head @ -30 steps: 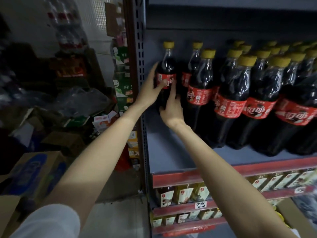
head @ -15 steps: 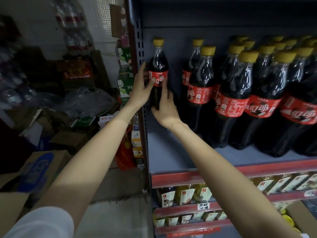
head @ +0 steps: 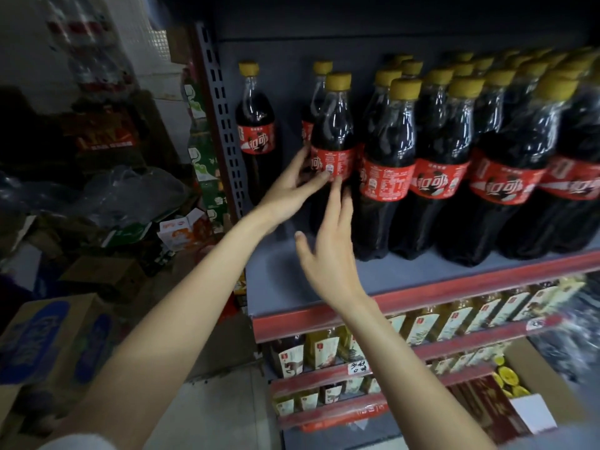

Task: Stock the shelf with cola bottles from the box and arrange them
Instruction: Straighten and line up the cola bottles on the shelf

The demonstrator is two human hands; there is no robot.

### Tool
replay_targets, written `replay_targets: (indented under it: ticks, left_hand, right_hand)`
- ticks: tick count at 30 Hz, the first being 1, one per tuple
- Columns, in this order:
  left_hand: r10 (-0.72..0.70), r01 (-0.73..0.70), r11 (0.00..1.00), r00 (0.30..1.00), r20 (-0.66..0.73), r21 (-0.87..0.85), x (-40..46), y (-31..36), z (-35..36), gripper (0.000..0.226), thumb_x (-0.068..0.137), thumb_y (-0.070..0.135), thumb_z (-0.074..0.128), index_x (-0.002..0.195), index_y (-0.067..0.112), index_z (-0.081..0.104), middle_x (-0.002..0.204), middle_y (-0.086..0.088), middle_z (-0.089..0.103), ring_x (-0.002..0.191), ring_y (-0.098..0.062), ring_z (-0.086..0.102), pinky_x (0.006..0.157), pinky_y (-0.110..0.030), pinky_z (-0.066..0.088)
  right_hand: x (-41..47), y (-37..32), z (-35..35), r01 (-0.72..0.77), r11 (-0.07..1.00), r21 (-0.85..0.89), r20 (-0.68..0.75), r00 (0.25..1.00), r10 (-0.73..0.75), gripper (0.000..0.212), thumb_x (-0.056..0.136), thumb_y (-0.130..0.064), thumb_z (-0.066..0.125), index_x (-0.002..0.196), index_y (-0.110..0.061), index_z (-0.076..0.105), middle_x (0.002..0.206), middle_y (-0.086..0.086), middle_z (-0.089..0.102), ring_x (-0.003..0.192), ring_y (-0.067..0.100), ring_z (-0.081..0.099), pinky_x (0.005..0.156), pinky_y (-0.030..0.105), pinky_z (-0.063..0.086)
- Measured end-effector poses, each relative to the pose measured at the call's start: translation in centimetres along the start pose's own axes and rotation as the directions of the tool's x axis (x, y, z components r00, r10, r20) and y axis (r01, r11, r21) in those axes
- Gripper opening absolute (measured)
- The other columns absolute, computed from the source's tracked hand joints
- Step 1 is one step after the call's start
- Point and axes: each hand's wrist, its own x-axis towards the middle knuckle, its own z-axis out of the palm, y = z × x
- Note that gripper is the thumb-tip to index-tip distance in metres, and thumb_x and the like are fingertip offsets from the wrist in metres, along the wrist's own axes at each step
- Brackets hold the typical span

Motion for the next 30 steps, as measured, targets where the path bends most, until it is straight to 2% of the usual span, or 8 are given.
replay_targets:
  ticks: [3, 6, 9, 12, 19, 23, 26, 30]
  left_hand:
    - [0.027, -0.025, 0.999, 0.996, -0.086, 0.025, -0.5, 0.1, -0.2, 0.061, 0.089, 0.025, 0.065, 0.141, 0.022, 0.033, 0.133, 0.006, 0.051, 0.122, -0.008, 0.05, 0.109, -0.028, 0.037]
    - [0.053, -0.049, 0.999, 0.968, -0.244, 0.021, -1.8, -0.1, -2.0, 0.057, 0.079, 0.025, 0.075, 0.123, 0.03, 0.04, 0.116, 0.011, 0.055, 0.107, -0.012, 0.06, 0.095, -0.029, 0.048]
    - [0.078, -0.044, 0.994, 0.929, -0.361, 0.103, -3.6, -0.3, -3.8, 0.058, 0.073, 0.028, 0.081, 0.116, 0.033, 0.042, 0.112, 0.013, 0.059, 0.098, -0.007, 0.063, 0.084, -0.028, 0.052]
    - [0.069, 0.001, 0.987, 0.902, -0.427, 0.162, -4.6, -0.7, -5.0, 0.062, 0.077, 0.026, 0.078, 0.125, 0.032, 0.04, 0.112, 0.012, 0.06, 0.091, 0.007, 0.059, 0.08, -0.027, 0.054]
    - [0.03, 0.061, 0.98, 0.896, -0.442, 0.19, -3.2, -1.0, -6.2, 0.07, 0.081, 0.026, 0.075, 0.138, 0.026, 0.035, 0.122, 0.007, 0.057, 0.102, -0.008, 0.059, 0.087, -0.045, 0.056]
    - [0.062, 0.057, 0.966, 0.897, -0.437, 0.254, -2.5, -1.4, -5.9, 0.08, 0.079, 0.022, 0.077, 0.143, 0.021, 0.03, 0.135, -0.003, 0.053, 0.115, -0.017, 0.055, 0.097, -0.035, 0.048]
    - [0.078, 0.059, 0.954, 0.898, -0.433, 0.295, -2.2, -1.8, -5.9, 0.085, 0.079, 0.021, 0.077, 0.147, 0.02, 0.026, 0.143, -0.004, 0.046, 0.125, -0.019, 0.049, 0.104, -0.035, 0.042]
    - [0.111, 0.026, 0.955, 0.893, -0.437, 0.296, -2.0, -2.3, -5.9, 0.084, 0.081, 0.022, 0.075, 0.148, 0.018, 0.024, 0.146, -0.005, 0.042, 0.13, -0.019, 0.045, 0.106, -0.035, 0.04]
  right_hand:
    - [0.7, -0.2, -0.5, -0.028, 1.0, 0.013, -0.029, 0.999, 0.028, 0.092, 0.09, -0.001, 0.056, 0.151, -0.017, -0.01, 0.156, 0.016, 0.013, 0.138, 0.032, 0.028, 0.111, 0.039, 0.032]
    - [1.9, -0.9, -1.0, -0.014, 1.0, 0.004, 0.048, 0.999, 0.014, 0.094, 0.09, -0.004, 0.059, 0.151, -0.027, -0.01, 0.15, 0.014, 0.024, 0.117, 0.034, 0.05, 0.095, 0.037, 0.042]
    - [4.2, -0.9, 0.0, 0.008, 1.0, 0.02, 0.127, 0.992, -0.011, 0.099, 0.086, -0.01, 0.067, 0.153, -0.023, -0.005, 0.15, 0.016, 0.029, 0.129, 0.035, 0.042, 0.103, 0.04, 0.038]
    - [6.2, -0.9, 1.5, 0.033, 0.998, 0.055, 0.157, 0.987, -0.041, 0.1, 0.083, -0.012, 0.072, 0.154, -0.017, 0.002, 0.149, 0.016, 0.034, 0.134, 0.032, 0.038, 0.107, 0.042, 0.037]
    - [7.6, -0.9, 3.5, 0.046, 0.997, 0.061, 0.12, 0.991, -0.053, 0.091, 0.088, -0.01, 0.066, 0.154, -0.017, 0.004, 0.15, 0.014, 0.033, 0.134, 0.031, 0.039, 0.105, 0.04, 0.036]
    - [8.2, -1.0, 3.9, 0.02, 1.0, 0.024, 0.13, 0.991, -0.023, 0.09, 0.09, -0.011, 0.062, 0.154, -0.021, -0.001, 0.148, 0.014, 0.034, 0.13, 0.036, 0.045, 0.103, 0.048, 0.04]
    - [8.6, -0.7, 3.7, 0.022, 1.0, 0.014, 0.171, 0.985, -0.024, 0.09, 0.09, -0.014, 0.063, 0.154, -0.023, -0.001, 0.149, 0.013, 0.034, 0.131, 0.032, 0.044, 0.105, 0.045, 0.041]
    - [9.0, 0.6, 2.8, 0.035, 0.996, -0.085, 0.132, 0.991, -0.023, 0.079, 0.089, -0.005, 0.06, 0.153, -0.02, 0.016, 0.15, 0.013, 0.028, 0.133, 0.031, 0.04, 0.107, 0.04, 0.039]
